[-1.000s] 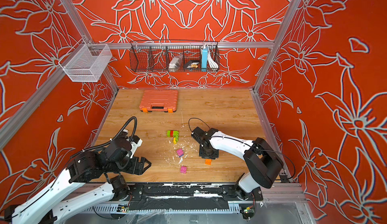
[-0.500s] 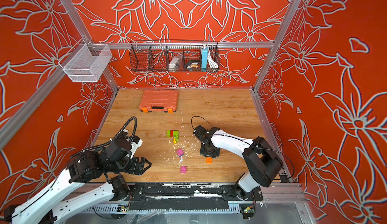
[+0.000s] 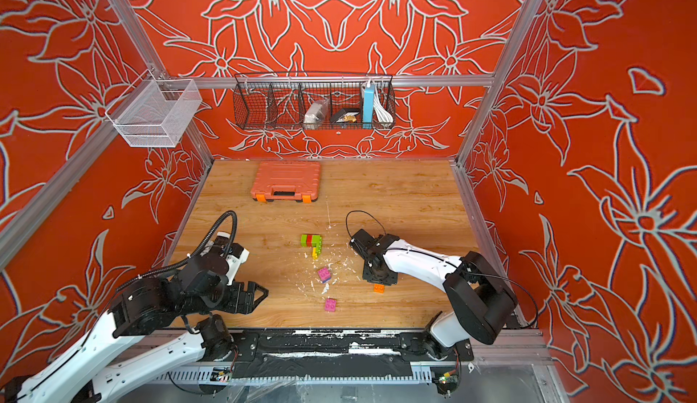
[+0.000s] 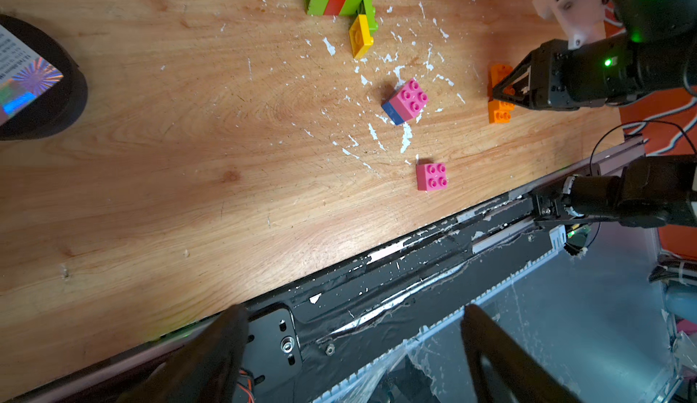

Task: Assemble the letter r with lego
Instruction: Assemble the lego brick with the lego brick.

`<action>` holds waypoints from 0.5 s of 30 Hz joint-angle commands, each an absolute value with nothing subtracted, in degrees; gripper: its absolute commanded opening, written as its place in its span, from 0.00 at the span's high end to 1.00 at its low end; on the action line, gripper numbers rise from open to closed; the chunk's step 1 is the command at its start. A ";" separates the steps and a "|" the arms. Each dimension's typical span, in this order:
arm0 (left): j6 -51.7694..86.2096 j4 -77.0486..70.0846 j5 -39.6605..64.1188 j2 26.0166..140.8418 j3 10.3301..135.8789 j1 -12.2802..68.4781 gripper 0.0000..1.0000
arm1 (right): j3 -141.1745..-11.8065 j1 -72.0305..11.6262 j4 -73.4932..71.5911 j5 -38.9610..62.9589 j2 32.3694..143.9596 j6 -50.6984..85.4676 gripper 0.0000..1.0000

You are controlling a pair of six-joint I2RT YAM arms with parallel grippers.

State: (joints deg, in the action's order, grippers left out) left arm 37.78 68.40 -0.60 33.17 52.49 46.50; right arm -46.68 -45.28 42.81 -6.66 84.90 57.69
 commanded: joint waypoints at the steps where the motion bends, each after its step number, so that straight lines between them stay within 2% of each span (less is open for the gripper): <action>1: 39.50 70.24 -3.87 31.78 52.56 46.23 0.11 | -43.98 -46.68 39.70 -13.68 86.35 59.82 1.00; 6: 40.77 71.01 -6.19 30.85 52.81 46.23 0.11 | -41.32 -48.35 32.98 -17.24 86.39 61.55 1.00; 15: 40.35 70.88 -5.07 32.77 52.72 46.23 0.11 | -41.57 -51.13 30.25 -19.15 90.08 63.81 1.00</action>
State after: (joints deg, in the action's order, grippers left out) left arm 40.32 70.28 -4.86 31.97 52.49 46.50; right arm -44.23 -50.46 31.99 -20.14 86.72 62.13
